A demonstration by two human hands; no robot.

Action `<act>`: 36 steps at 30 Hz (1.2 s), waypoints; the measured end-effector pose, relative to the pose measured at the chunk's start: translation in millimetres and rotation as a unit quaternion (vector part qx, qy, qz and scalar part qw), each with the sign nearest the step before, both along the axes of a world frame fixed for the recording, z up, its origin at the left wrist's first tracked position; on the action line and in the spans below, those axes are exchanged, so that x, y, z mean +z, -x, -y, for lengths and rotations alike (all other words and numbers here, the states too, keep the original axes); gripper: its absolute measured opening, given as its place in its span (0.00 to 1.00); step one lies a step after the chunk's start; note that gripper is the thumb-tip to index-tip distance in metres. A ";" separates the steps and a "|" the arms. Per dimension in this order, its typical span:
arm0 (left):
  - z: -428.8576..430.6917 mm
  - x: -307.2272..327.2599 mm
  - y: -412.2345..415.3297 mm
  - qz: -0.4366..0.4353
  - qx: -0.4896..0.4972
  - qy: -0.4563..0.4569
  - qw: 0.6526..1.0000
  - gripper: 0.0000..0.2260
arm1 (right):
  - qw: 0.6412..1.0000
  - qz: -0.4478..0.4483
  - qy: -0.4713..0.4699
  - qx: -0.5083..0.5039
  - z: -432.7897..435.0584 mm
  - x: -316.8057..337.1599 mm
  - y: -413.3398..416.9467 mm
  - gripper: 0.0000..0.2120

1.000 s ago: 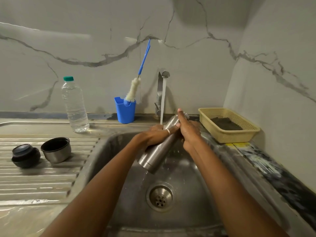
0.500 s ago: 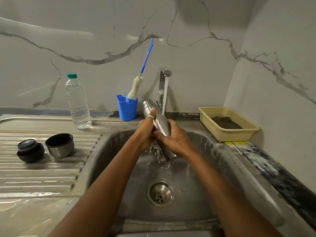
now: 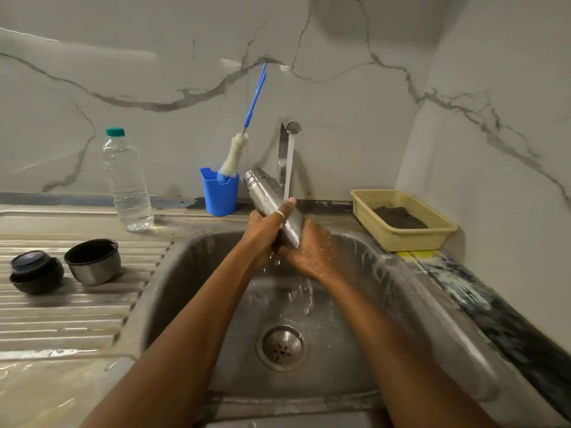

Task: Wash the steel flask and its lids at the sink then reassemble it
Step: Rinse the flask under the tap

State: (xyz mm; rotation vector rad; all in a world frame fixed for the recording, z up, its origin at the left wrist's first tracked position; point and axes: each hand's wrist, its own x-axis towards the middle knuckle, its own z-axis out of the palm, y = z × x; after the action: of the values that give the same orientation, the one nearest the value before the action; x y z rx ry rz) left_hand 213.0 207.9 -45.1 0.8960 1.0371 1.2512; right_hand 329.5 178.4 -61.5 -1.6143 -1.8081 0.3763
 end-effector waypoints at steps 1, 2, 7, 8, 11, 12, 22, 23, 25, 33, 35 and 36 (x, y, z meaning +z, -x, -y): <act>-1.2 -3.0 2.1 0.001 0.001 0.000 1.000 0.36 | 1.000 -0.001 0.014 0.015 -2.5 -1.6 0.0 0.38; -1.0 -4.5 5.4 0.006 0.000 -0.003 1.000 0.34 | 0.997 -0.043 0.049 0.045 -3.1 -0.3 -2.0 0.38; -0.8 -8.4 21.5 -0.087 -0.086 -0.064 0.990 0.31 | 0.934 -0.284 0.163 0.140 4.3 22.2 -17.5 0.30; 1.7 -7.5 23.1 -0.111 -0.092 -0.074 0.987 0.31 | 0.932 -0.297 0.157 0.139 5.8 24.1 -17.8 0.30; 5.4 -4.6 31.8 -0.182 -0.088 -0.094 0.975 0.33 | 0.934 -0.291 0.143 0.153 9.3 26.0 -15.8 0.31; 5.8 -4.2 34.1 -0.209 -0.088 -0.095 0.969 0.33 | 0.925 -0.311 0.143 0.164 8.1 26.2 -15.6 0.29; 12.2 1.6 33.7 -0.407 -0.106 -0.138 0.897 0.19 | 0.988 -0.134 0.076 0.027 -3.0 25.7 10.4 0.34; 12.3 4.9 36.3 -0.434 -0.126 -0.127 0.883 0.21 | 0.988 -0.128 0.078 0.032 -2.5 30.7 9.7 0.32; 12.2 11.0 43.6 -0.490 -0.156 -0.105 0.851 0.27 | 0.992 -0.115 0.049 0.033 -2.7 40.6 8.2 0.29; 16.0 -7.0 75.9 -0.577 -0.092 -0.056 0.810 0.30 | 0.995 -0.079 0.046 0.043 0.1 27.8 16.2 0.23; 15.6 -16.9 76.8 -0.569 -0.068 -0.065 0.817 0.27 | 0.993 -0.102 0.033 0.041 1.2 26.2 19.9 0.23; 15.9 -19.8 75.8 -0.567 -0.061 -0.071 0.819 0.25 | 0.993 -0.093 0.052 0.046 2.9 21.1 21.5 0.21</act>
State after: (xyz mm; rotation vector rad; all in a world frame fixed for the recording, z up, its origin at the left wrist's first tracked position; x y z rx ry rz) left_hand 137.2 191.9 -65.0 1.8912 1.7604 0.5961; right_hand 308.0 175.5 -40.4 -1.5139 -1.7493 0.6512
